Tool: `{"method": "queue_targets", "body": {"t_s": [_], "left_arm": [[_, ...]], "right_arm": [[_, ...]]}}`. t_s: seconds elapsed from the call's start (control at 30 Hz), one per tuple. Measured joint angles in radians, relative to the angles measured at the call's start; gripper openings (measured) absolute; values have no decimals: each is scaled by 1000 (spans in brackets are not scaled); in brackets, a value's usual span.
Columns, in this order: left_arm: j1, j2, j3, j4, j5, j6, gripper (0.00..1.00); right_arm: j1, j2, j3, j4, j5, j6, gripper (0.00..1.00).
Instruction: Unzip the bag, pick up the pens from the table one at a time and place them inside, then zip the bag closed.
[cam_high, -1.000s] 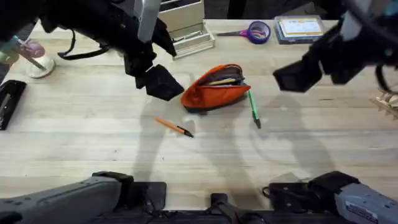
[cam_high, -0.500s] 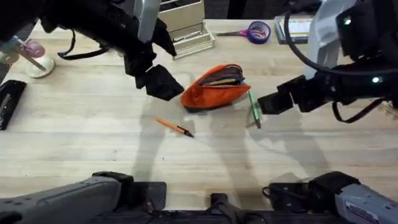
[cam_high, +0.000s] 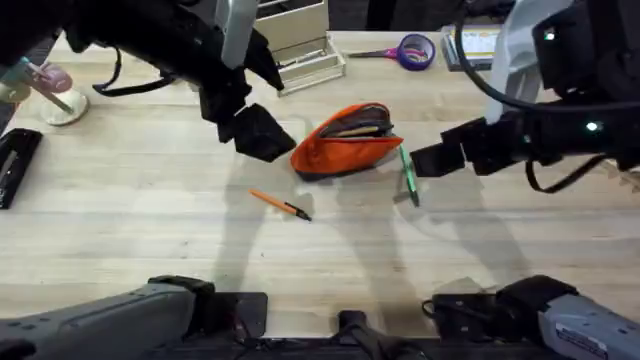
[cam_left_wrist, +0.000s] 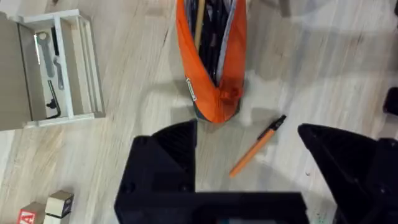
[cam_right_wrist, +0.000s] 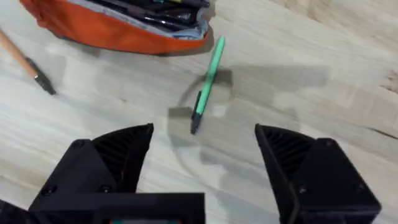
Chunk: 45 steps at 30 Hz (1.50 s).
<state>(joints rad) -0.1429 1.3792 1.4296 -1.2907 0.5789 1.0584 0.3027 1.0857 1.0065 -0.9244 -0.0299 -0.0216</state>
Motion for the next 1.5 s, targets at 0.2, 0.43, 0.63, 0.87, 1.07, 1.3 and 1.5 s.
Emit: {"method": "queue_targets", "body": {"t_s": [0.2, 0.43, 0.63, 0.87, 1.07, 1.3, 1.5], "left_arm": [[0, 0, 0, 0, 0, 0, 993], [0, 0, 0, 0, 0, 0, 993], [0, 0, 0, 0, 0, 0, 993], [0, 0, 0, 0, 0, 0, 993], [0, 0, 0, 0, 0, 0, 993], [0, 0, 0, 0, 0, 0, 993], [0, 0, 0, 0, 0, 0, 993]], "right_arm": [[0, 73, 0, 55, 0, -2, 998], [0, 182, 0, 100, 0, -5, 998], [0, 263, 0, 140, 0, -13, 997], [0, 362, 0, 188, 0, -16, 998], [0, 431, -11, 254, 0, -16, 998], [11, 434, -116, 365, 0, -16, 998], [22, 434, -148, 401, 15, -20, 998]]}}
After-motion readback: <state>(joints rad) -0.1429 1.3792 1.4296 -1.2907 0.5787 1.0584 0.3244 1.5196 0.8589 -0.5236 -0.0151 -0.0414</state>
